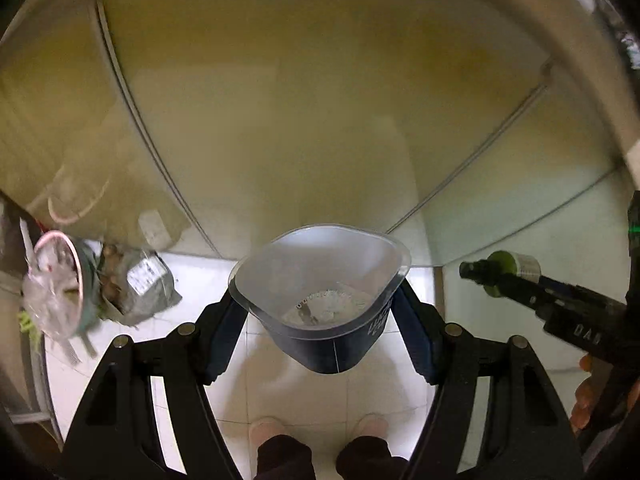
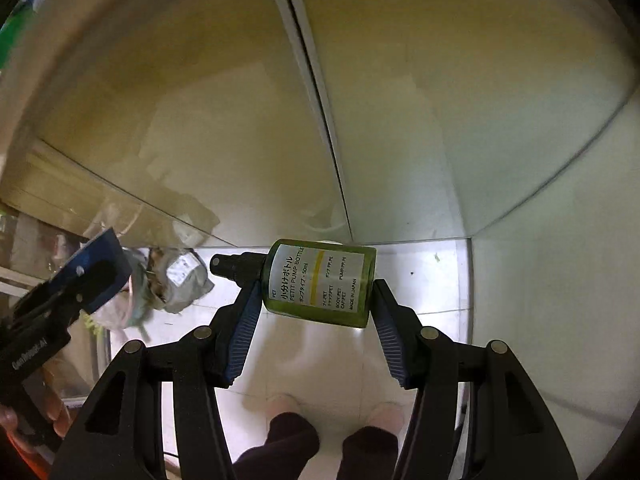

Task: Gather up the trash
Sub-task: 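Open both tools to drop the cup and bottle into the bin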

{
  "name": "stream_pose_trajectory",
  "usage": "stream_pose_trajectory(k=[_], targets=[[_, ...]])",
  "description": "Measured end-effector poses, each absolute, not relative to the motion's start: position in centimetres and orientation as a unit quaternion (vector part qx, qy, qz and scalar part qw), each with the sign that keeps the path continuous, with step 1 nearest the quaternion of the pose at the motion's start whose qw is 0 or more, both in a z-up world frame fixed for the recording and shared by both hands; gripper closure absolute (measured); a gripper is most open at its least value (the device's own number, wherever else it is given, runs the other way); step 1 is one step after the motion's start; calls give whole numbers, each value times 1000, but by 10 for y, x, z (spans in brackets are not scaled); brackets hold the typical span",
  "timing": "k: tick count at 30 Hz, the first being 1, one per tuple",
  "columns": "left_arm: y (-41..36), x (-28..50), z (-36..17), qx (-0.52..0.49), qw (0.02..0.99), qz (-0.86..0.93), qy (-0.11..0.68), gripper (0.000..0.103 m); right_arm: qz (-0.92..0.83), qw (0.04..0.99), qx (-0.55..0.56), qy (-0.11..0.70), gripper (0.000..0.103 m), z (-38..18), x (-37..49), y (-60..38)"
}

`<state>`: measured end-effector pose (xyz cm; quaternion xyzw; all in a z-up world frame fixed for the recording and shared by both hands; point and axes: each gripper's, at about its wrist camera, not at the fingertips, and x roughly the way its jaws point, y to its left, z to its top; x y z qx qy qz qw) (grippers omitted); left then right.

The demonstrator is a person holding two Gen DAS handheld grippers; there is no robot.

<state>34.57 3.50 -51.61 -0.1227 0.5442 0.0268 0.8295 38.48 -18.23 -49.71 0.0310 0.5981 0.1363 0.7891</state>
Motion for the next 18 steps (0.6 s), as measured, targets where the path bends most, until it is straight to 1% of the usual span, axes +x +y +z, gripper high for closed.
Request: stream_pose_trajectory(k=[4, 9, 14, 18], targets=[[37, 353, -574, -125, 821, 38, 556, 33, 157, 778, 10, 608, 51, -551, 398, -172], [43, 358, -621, -133, 815, 48, 562, 33, 189, 750, 4, 634, 50, -614, 410, -155], [40, 368, -658, -148, 804, 42, 575, 33, 205, 736, 12, 645, 50, -638, 423, -146], [24, 378, -674, -151, 794, 21, 589, 33, 197, 740, 15, 643, 50, -637, 430, -156]])
